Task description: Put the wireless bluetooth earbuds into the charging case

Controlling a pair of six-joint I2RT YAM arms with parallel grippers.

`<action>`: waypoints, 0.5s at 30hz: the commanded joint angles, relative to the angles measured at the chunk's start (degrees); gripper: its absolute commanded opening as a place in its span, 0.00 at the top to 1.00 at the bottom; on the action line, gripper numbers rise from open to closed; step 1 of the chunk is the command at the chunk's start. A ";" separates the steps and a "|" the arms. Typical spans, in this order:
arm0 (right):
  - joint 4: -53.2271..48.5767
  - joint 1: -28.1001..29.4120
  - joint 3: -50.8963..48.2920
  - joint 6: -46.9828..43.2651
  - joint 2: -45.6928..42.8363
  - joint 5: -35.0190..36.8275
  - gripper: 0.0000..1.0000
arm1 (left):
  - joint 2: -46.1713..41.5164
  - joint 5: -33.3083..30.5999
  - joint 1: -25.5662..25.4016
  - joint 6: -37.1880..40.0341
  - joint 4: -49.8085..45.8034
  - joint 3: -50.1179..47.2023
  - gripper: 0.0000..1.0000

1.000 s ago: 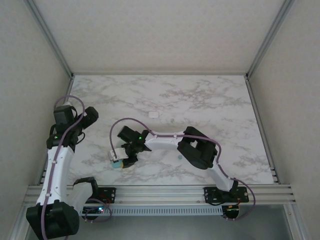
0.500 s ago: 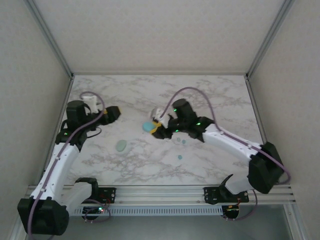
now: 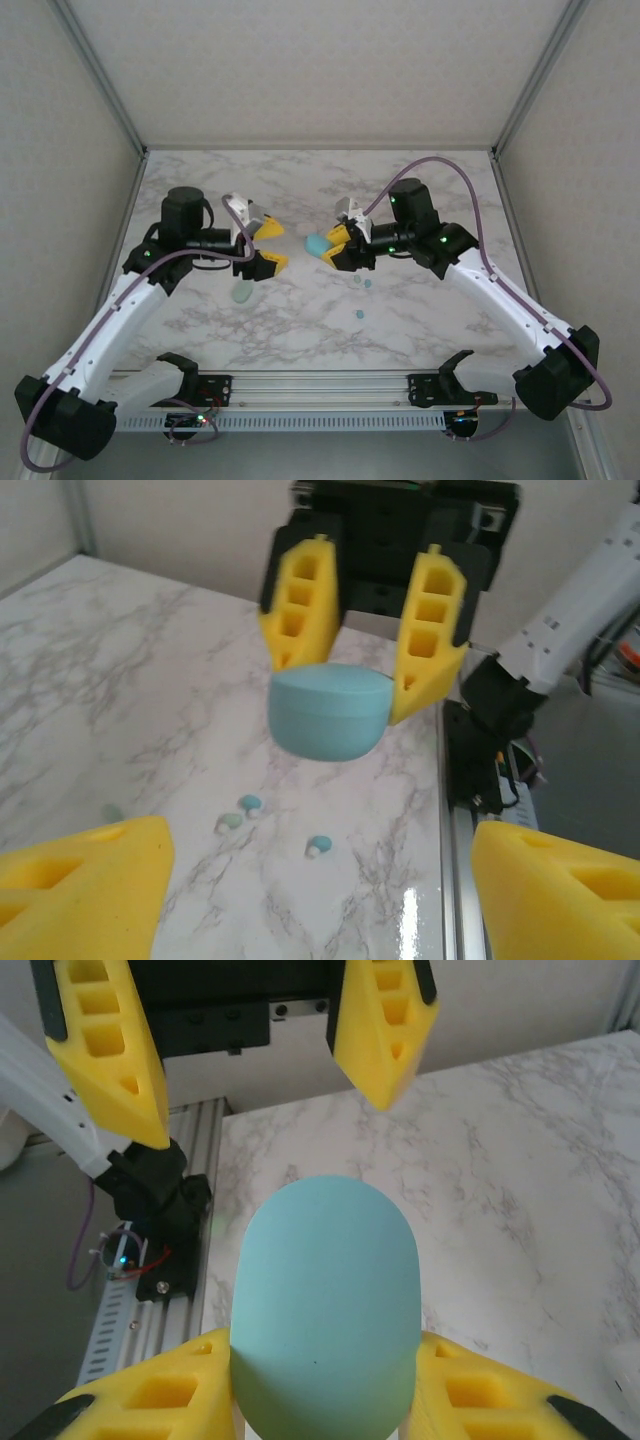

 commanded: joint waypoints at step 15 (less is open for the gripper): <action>6.09 0.52 1.29 -1.47 0.15 -2.05 0.66 | 3.36 -4.96 -6.61 -5.24 6.98 1.50 0.27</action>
